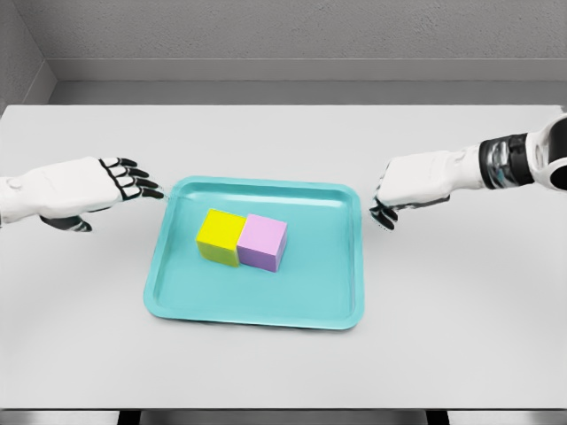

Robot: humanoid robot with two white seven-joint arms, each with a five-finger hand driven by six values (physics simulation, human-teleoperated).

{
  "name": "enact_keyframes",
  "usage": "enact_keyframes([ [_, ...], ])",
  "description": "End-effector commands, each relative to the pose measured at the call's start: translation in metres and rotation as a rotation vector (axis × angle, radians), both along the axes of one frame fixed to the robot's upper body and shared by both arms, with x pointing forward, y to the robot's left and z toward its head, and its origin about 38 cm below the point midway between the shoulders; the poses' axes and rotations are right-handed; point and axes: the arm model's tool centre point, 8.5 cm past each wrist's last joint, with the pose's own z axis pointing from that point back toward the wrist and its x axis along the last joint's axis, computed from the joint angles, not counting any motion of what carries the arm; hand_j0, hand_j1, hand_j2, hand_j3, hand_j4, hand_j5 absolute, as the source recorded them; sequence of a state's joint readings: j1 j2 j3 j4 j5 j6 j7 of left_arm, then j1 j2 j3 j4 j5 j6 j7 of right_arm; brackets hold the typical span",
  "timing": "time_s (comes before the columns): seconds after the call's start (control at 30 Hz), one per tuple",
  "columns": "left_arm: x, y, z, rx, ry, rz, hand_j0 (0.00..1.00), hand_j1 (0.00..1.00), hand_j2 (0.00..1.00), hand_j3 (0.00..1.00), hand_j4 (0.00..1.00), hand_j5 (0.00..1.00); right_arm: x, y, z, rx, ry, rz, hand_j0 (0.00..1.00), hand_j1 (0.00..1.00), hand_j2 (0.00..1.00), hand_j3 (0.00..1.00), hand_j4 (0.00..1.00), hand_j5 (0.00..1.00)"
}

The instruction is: Push two cubes

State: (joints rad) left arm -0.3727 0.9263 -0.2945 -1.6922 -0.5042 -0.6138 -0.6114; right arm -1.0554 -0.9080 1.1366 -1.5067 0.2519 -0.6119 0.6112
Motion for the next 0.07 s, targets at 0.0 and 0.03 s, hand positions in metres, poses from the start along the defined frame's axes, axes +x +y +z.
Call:
enact_keyframes([
  [0.0,0.0023,0.0161,0.0142,-0.041,-0.009,0.041,1.00,1.00,1.00,1.00,1.00,1.00,0.0024,-0.0545,0.0615,0.070,-0.114,-0.134,1.00,1.00,1.00,1.00,1.00,1.00],
  [0.03,0.0018,0.0162,0.0130,-0.041,-0.006,0.041,1.00,1.00,1.00,1.00,1.00,1.00,0.0000,-0.0644,0.0636,0.069,-0.118,-0.155,1.00,1.00,1.00,1.00,1.00,1.00],
])
